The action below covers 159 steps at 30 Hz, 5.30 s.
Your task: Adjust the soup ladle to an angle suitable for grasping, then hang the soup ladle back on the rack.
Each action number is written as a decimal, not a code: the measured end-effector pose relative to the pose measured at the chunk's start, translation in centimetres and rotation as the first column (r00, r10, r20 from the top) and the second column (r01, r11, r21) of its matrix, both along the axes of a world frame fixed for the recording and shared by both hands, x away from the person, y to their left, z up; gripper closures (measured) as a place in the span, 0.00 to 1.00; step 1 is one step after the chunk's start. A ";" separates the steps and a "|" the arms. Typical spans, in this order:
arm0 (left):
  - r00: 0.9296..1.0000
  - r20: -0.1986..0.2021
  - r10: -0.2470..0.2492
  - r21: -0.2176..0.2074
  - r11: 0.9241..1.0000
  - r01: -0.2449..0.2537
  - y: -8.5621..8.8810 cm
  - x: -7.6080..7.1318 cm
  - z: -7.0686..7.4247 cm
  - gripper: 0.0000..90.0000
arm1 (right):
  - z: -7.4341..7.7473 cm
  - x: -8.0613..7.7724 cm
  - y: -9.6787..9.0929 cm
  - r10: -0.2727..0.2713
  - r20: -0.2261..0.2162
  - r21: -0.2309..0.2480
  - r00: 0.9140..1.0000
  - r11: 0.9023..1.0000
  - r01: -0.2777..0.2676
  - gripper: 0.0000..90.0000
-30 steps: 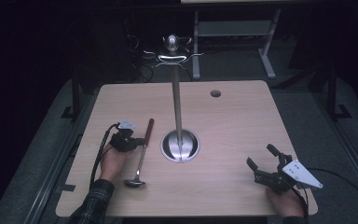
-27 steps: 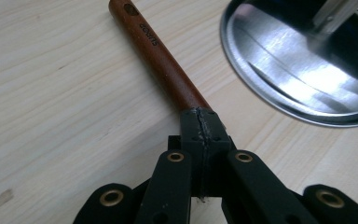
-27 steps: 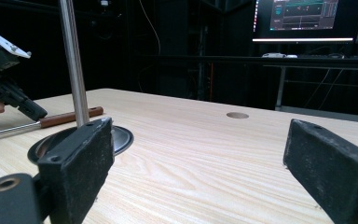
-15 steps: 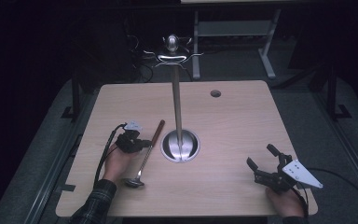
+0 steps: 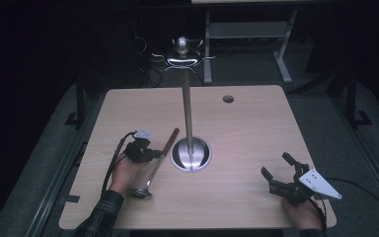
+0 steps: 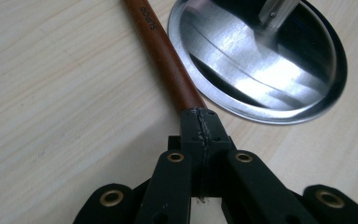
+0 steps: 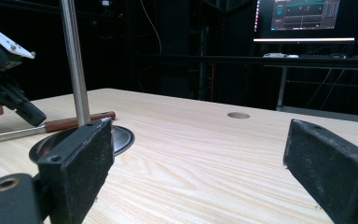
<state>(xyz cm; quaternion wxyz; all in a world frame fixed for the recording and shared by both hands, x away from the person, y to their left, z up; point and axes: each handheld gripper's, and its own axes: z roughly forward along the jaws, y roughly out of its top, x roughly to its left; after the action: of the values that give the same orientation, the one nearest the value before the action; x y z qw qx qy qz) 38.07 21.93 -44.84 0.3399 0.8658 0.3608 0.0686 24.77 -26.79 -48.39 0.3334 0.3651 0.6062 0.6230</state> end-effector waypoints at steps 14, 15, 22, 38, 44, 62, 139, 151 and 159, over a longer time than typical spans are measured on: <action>0.987 -0.153 -0.052 0.074 0.995 0.064 -0.2 -5.0 2.9 1.00 | 0.0 0.0 0.0 0.003 0.001 -0.001 1.000 1.000 -0.003 0.09; 0.987 -0.153 -0.052 0.074 0.995 0.064 -0.2 -5.0 2.9 1.00 | 0.0 0.0 0.0 0.003 0.001 -0.001 1.000 1.000 -0.003 0.09; 0.978 -0.197 -0.063 0.126 0.988 0.089 -1.3 -5.9 2.5 1.00 | 0.0 0.0 0.0 0.003 0.000 -0.001 1.000 1.000 -0.003 0.09; 0.968 -0.246 -0.055 0.190 0.976 0.104 -1.1 -5.3 1.1 1.00 | 0.0 0.0 0.0 0.003 0.001 -0.001 1.000 1.000 -0.003 0.09; 0.971 -0.238 -0.032 0.209 0.974 0.083 -0.7 -5.1 1.0 1.00 | 0.0 0.0 0.0 0.003 0.000 -0.001 1.000 1.000 -0.003 0.09; 0.976 -0.209 0.060 0.274 0.962 0.000 2.8 -4.0 1.1 1.00 | 0.0 0.0 0.0 0.003 -0.001 0.000 1.000 1.000 -0.003 0.09; 0.977 -0.210 -0.048 0.283 0.953 0.108 0.6 5.9 2.8 0.69 | 0.0 0.0 0.0 0.006 -0.002 0.001 1.000 1.000 -0.006 0.09; 0.976 -0.209 -0.062 0.367 0.920 0.137 -1.9 6.8 2.1 0.69 | 0.0 0.0 0.0 0.007 -0.002 0.002 1.000 1.000 -0.007 0.09; 0.973 -0.225 -0.049 0.395 0.908 0.137 -2.3 7.1 1.4 0.76 | 0.0 0.0 0.0 0.012 -0.002 0.003 1.000 1.000 -0.012 0.09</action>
<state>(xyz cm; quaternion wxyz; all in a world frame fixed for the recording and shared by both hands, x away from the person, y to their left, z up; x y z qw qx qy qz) 45.20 19.67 -43.48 0.1146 0.9362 0.3304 0.0345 24.76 -26.81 -48.38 0.3286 0.3627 0.6078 0.6253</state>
